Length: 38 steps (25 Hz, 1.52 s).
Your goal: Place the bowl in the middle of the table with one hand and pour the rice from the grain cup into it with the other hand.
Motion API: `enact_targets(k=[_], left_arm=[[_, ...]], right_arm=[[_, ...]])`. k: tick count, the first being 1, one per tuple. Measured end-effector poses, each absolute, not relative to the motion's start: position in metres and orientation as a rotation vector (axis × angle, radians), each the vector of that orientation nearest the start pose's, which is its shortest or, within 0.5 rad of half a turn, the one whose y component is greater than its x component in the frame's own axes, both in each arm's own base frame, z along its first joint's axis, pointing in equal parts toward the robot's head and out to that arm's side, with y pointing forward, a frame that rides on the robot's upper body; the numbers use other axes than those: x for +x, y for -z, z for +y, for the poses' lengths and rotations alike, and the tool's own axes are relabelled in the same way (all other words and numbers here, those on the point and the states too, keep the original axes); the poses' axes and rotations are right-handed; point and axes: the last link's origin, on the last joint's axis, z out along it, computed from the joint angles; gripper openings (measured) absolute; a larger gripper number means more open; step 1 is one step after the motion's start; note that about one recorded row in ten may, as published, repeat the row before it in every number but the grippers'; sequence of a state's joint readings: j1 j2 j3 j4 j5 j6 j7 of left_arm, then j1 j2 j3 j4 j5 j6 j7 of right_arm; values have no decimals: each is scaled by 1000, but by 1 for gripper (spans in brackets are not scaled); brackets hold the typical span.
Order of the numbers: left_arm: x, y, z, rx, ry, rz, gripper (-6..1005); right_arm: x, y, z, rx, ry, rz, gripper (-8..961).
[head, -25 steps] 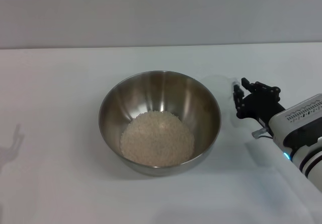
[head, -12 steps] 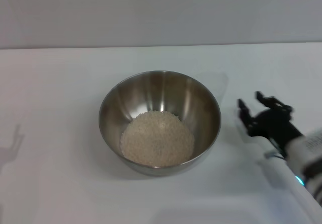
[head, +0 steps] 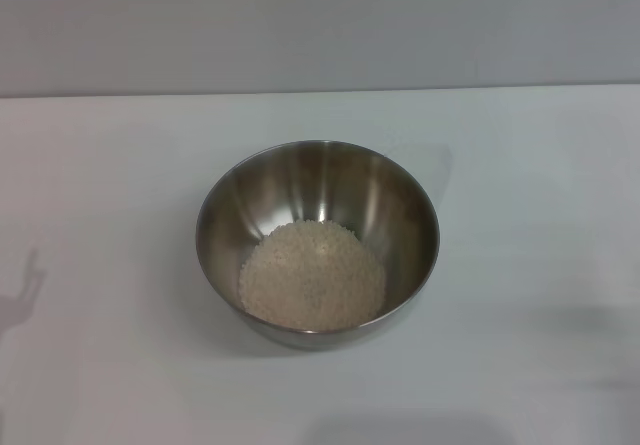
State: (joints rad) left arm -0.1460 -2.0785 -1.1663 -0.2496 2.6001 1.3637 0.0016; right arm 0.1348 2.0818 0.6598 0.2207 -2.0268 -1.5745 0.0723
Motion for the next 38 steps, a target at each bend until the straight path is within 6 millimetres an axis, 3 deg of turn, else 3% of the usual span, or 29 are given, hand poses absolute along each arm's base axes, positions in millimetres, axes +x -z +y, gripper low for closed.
enact_targets(k=[5,11,15,38], left_arm=[[-367,-14,245,-1437,595,-400,811],[-368,-14,244,-1435,591,-403,811],[-370,-14,241,-1434,582,-409,811],[-373,-14,237,-1431,572,-417,811]], right_arm=[[375,-39,200,-1195,-752,435,679],[379,-42,197,-1179,-755,444,792],[377,-42,196,-1174,-761,440,817],[378,-43,191,-1163,-757,432,817]])
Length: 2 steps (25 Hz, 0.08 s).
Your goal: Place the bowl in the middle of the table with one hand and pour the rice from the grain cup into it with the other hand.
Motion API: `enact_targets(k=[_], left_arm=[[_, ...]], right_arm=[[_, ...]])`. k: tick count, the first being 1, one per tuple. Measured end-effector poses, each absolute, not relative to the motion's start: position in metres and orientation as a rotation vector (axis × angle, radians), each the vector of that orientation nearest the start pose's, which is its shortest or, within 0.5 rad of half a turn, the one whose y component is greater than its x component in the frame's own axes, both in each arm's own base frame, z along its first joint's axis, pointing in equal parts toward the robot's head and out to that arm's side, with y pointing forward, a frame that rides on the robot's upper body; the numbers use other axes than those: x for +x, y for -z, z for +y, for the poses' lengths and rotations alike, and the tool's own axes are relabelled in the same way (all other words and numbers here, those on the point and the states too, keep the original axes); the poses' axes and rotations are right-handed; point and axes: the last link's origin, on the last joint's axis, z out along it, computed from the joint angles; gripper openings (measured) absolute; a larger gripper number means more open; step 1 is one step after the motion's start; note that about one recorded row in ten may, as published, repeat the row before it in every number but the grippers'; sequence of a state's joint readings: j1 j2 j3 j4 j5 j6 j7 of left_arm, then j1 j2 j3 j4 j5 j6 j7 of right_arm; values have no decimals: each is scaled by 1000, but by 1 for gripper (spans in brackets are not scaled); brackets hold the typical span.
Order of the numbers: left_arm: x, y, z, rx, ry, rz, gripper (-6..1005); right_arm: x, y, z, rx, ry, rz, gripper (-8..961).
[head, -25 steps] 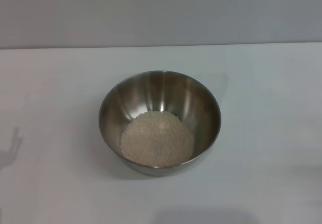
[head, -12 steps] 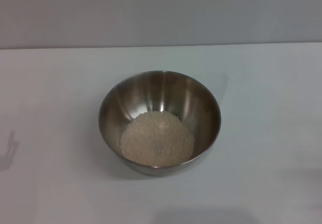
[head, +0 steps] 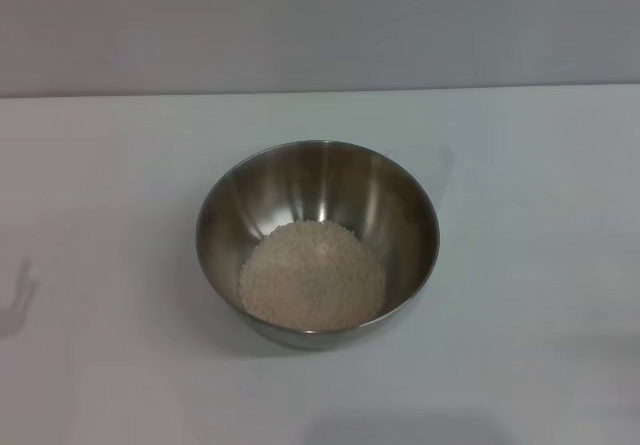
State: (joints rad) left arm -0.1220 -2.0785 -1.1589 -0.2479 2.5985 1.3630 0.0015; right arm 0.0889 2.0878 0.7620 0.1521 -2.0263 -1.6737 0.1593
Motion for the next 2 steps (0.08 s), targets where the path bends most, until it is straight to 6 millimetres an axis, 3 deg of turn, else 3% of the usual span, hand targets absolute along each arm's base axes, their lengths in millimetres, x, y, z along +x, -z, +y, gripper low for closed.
enact_targets(k=[2], left_arm=[[-373,-14,237,-1432,571,-417,811]], right_arm=[[377,-43,191,-1163,-759,431,817]])
